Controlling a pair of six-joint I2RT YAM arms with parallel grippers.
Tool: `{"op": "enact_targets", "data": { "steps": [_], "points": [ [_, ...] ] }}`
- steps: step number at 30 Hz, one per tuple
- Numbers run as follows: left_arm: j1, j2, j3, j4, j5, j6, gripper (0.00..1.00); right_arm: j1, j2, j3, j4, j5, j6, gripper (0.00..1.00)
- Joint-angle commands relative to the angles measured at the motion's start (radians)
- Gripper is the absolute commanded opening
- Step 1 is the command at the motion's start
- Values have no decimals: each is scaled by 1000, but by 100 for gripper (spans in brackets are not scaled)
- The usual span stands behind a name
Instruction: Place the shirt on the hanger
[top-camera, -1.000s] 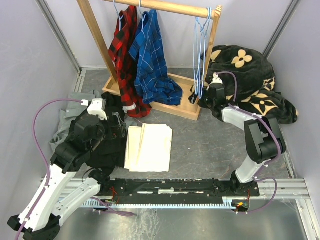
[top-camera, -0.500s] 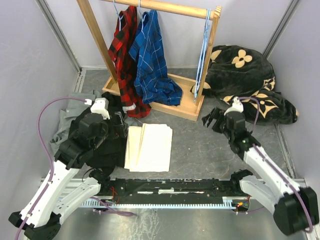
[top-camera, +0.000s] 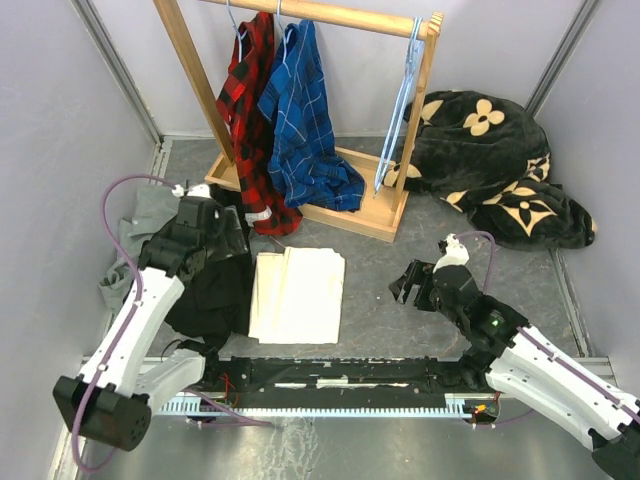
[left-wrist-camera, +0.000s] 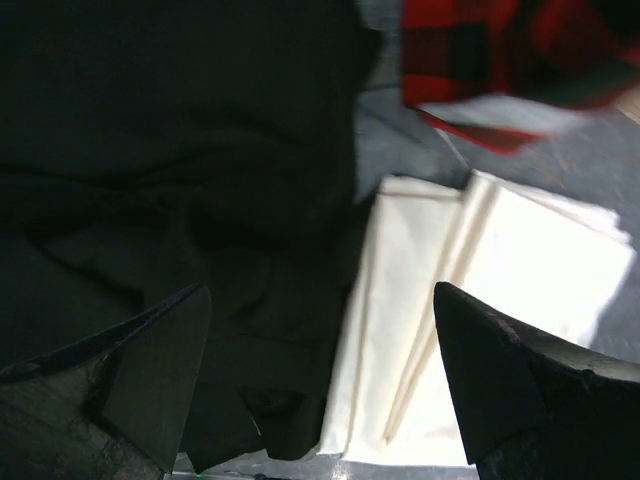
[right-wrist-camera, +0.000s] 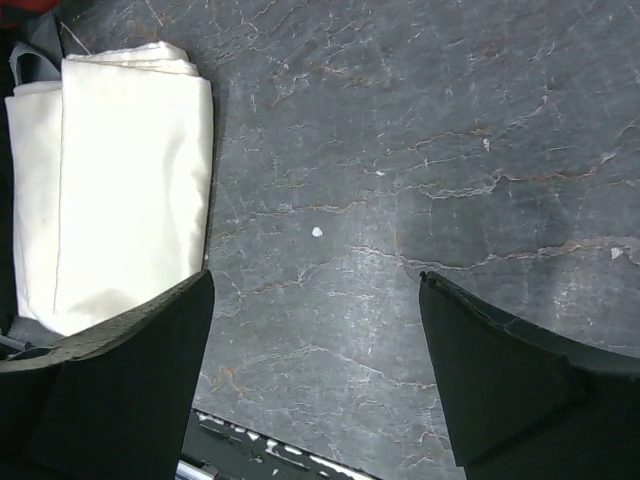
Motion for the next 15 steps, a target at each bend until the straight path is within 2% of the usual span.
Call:
{"op": "enact_targets", "data": {
  "steps": [1, 6, 12, 13, 15],
  "points": [
    [132, 83, -4, 78, 81, -63, 98, 40, -10, 8, -28, 56, 46, 91],
    [132, 215, -110, 221, 179, -110, 99, 47, -9, 7, -19, 26, 17, 91],
    [131, 282, -183, 218, -69, -192, 98, 47, -18, -7, -18, -14, 1, 91],
    [131, 289, -187, 209, -86, -214, 96, 46, -24, -12, -18, -19, 5, 91],
    [131, 293, -214, 232, -85, -246, 84, 47, -42, -12, -23, -27, 15, 91]
  ]
}}
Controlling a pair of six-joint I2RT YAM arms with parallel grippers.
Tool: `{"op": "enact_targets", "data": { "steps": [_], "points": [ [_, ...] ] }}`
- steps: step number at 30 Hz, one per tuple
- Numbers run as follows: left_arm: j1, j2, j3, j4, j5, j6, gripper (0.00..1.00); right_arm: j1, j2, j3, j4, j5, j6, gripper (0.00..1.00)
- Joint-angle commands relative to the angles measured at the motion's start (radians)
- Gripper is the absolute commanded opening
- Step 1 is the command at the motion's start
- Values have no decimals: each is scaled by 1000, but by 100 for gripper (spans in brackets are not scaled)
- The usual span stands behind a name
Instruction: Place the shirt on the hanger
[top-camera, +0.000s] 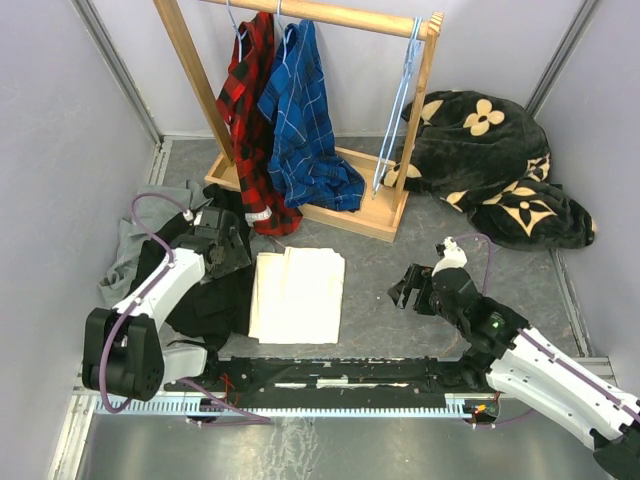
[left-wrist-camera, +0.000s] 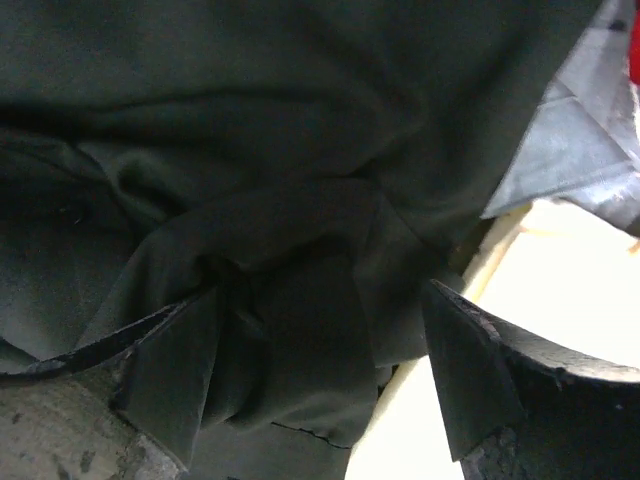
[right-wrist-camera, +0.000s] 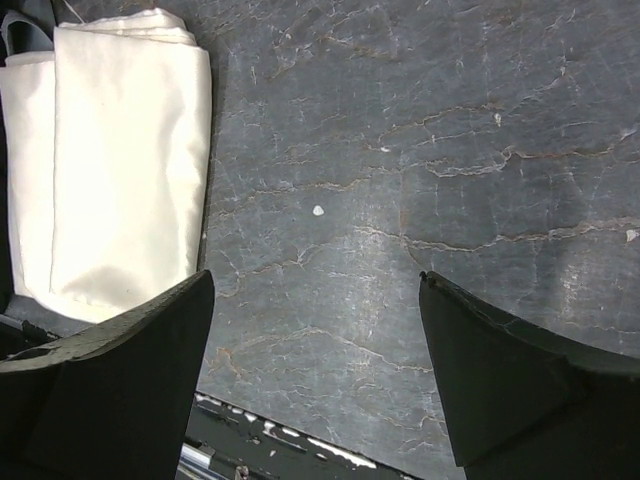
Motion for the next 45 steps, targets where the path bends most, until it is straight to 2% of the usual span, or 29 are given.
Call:
{"op": "enact_targets", "data": {
  "steps": [1, 5, 7, 8, 14, 20, 23, 28, 31, 33, 36, 38, 39, 45],
  "points": [
    [1, -4, -44, 90, -94, -131, 70, 5, -41, 3, -4, -18, 4, 91],
    [2, -39, -58, 122, -79, -147, 22, 5, -83, 44, -69, -2, -1, 90],
    [2, -84, -41, 102, -91, -145, 7, 5, -106, 69, -113, 17, -10, 90],
    [2, -118, -26, 79, -110, -140, 3, 5, -119, 81, -137, 27, -14, 90],
    [2, -320, 169, -16, -136, -23, 3, 5, -185, 131, -241, 83, -15, 90],
    [2, -366, 480, -137, -197, 116, 3, 5, -206, 171, -264, 96, -4, 90],
    [1, -328, 645, -153, -145, 170, 3, 5, -200, 192, -265, 95, -13, 90],
    [2, -216, 931, -219, 28, 208, 3, 5, -202, 213, -283, 96, -23, 90],
    [0, -133, 1110, -313, 41, 212, 3, 5, -216, 223, -291, 90, -13, 90],
    [-12, -105, 1183, -340, 49, 205, 3, 4, -227, 230, -291, 87, -7, 90],
    [-54, -93, 1198, -343, 98, 164, 3, 5, -233, 236, -286, 91, -3, 90],
    [-115, -89, 1187, -340, 88, 134, 3, 5, -228, 240, -286, 97, -7, 90],
    [-198, -82, 1180, -339, 48, 121, 3, 5, -226, 240, -288, 100, -7, 90],
    [-801, -30, 1036, -284, -429, 35, 3, 5, -236, 236, -309, 122, 1, 90]
  ]
}}
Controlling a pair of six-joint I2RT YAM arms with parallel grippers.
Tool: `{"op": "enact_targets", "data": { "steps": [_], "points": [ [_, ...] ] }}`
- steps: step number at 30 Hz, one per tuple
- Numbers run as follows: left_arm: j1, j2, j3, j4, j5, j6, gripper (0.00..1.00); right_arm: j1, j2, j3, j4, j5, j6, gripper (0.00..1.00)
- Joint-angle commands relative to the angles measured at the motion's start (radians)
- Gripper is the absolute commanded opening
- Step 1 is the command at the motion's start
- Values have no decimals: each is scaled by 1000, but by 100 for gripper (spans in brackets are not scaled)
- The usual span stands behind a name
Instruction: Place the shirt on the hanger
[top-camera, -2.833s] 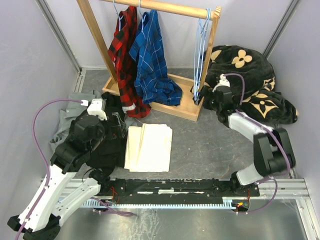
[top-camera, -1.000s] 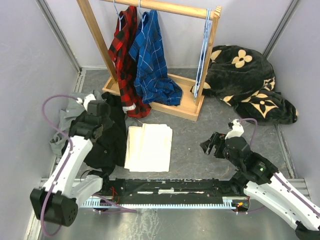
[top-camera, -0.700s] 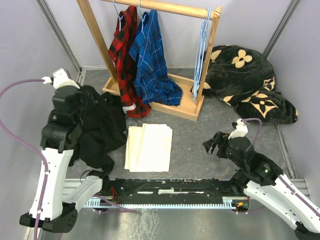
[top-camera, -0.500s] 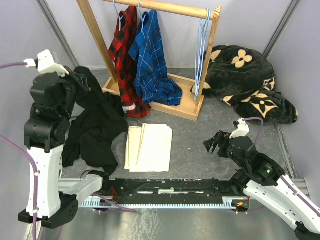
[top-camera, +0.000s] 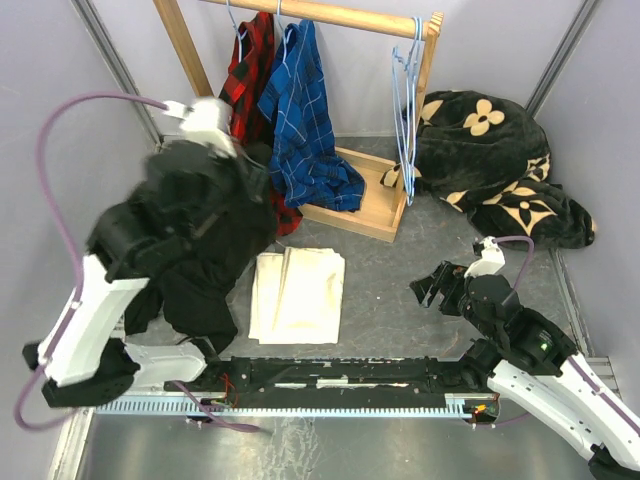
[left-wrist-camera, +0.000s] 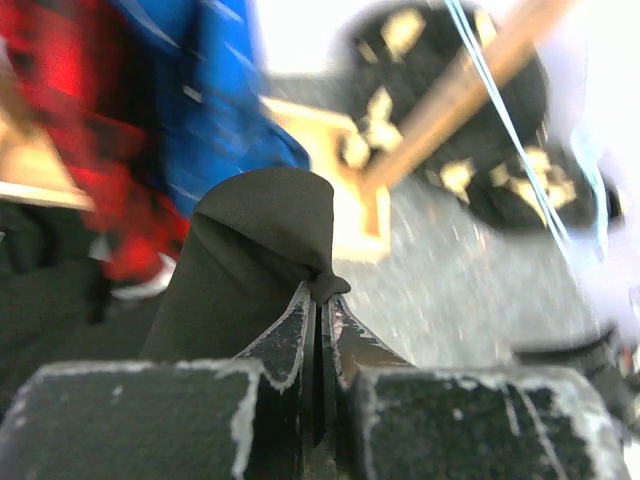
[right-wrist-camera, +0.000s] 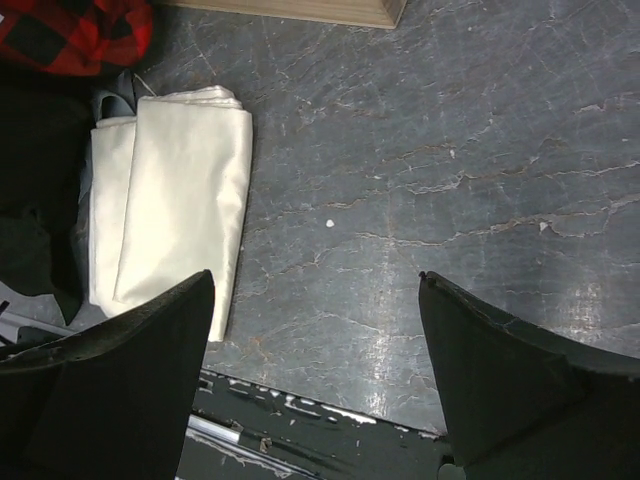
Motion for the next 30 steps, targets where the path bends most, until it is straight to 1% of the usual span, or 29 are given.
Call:
{"op": "enact_targets", "data": {
  "steps": [1, 2, 3, 4, 5, 7, 8, 9, 10, 12, 14, 16, 17, 19, 21, 24, 25, 27, 30],
  "points": [
    [-402, 36, -137, 75, -378, -109, 3, 5, -20, 38, -15, 52, 12, 90],
    [-462, 42, -179, 99, -417, -127, 3, 5, -29, 38, -28, 60, 14, 90],
    [-492, 45, -218, 119, -429, -147, 4, 5, -39, 39, -40, 70, 17, 90],
    [-499, 41, -278, 137, -423, -168, 10, 5, -51, 40, -55, 79, 21, 90],
    [-500, 29, -327, 159, -418, -181, 19, 5, -61, 41, -68, 87, 24, 90],
    [-499, -28, -414, 201, -424, -197, 41, 5, -79, 43, -98, 98, 25, 92],
    [-498, -52, -446, 211, -431, -200, 60, 5, -84, 43, -110, 105, 21, 93],
    [-493, -75, -472, 201, -444, -205, 71, 5, -84, 49, -122, 110, 14, 95],
    [-485, -95, -487, 182, -456, -214, 77, 5, -82, 56, -135, 117, 6, 96],
    [-453, -130, -514, 133, -462, -229, 83, 5, -69, 73, -162, 139, -4, 98],
    [-389, -175, -558, 114, -440, -227, 88, 6, -46, 91, -173, 149, -28, 98],
    [-276, -221, -610, 122, -360, -198, 89, 5, -19, 110, -159, 116, -72, 99],
    [-210, -253, -646, 135, -291, -179, 89, 5, 0, 120, -142, 93, -108, 99],
    [-75, -279, -692, 147, -210, -144, 90, 5, 36, 140, -116, 45, -155, 98],
    [32, -288, -727, 151, -115, -112, 90, 5, 121, 165, -86, 1, -188, 96],
    [143, -271, -764, 142, -57, -89, 90, 17, 268, 191, -7, -82, -218, 96],
    [173, -268, -774, 138, -42, -86, 90, 34, 307, 192, 33, -91, -220, 96],
    [234, -275, -788, 138, -8, -79, 90, 113, 384, 201, 106, -61, -217, 96],
    [286, -324, -770, 118, 5, -71, 89, 291, 531, 242, 207, 40, -212, 97]
  ]
}}
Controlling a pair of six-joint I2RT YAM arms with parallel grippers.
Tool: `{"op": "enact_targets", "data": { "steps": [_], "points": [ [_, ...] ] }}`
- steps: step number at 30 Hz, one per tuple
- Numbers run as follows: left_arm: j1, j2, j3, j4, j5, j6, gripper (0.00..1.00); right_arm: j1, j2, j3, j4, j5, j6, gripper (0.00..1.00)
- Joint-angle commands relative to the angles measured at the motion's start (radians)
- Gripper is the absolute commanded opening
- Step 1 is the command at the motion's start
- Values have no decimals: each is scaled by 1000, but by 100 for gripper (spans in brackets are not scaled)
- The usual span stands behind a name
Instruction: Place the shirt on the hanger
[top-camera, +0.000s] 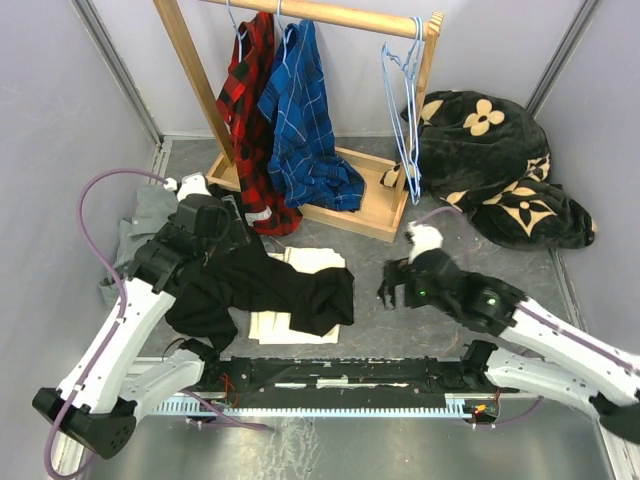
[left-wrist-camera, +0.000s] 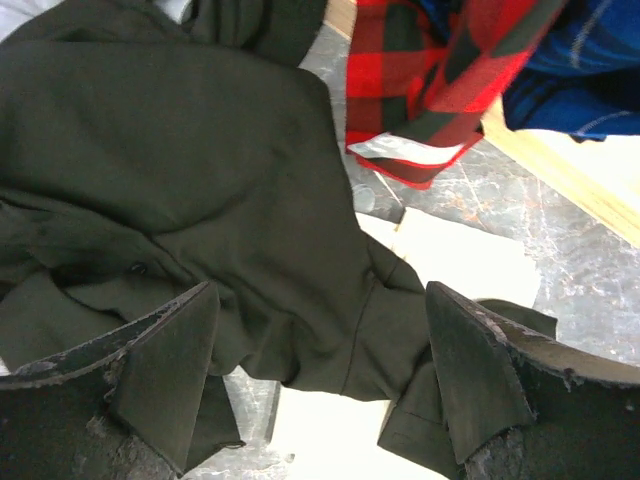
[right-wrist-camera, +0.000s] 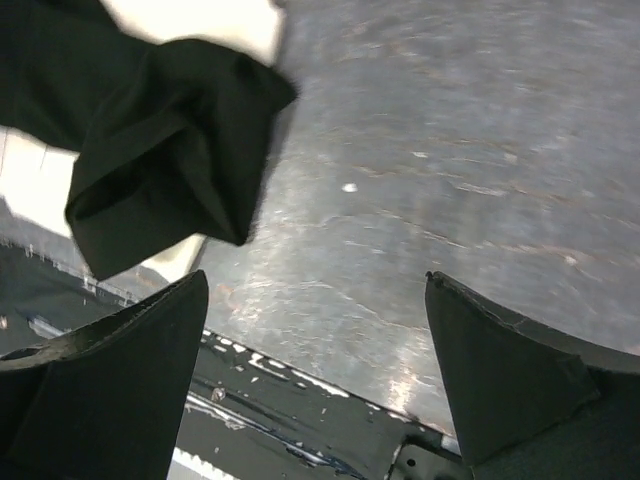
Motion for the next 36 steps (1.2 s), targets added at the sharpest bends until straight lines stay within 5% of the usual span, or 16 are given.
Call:
{"op": "enact_targets", "data": {
  "steps": [1, 6, 12, 19, 29, 31, 36],
  "points": [
    [58, -87, 40, 4, 53, 49, 89, 205, 172, 86, 235, 72, -30, 97],
    [58, -228, 124, -26, -48, 60, 88, 324, 501, 168, 565, 41, -70, 97],
    [58, -366, 192, -29, -84, 81, 87, 338, 886, 467, 750, 0, -162, 97],
    [59, -403, 276, -54, -89, 129, 87, 334, 1265, 872, 750, 8, -283, 97],
    [39, -406, 316, -81, -104, 141, 87, 284, 1620, 1292, 509, -140, -312, 96],
    [38, -406, 313, -79, -98, 137, 87, 283, 1645, 1327, 472, -166, -312, 91],
    [38, -411, 297, -78, -97, 129, 86, 282, 1618, 1324, 448, -155, -317, 51]
  ]
}}
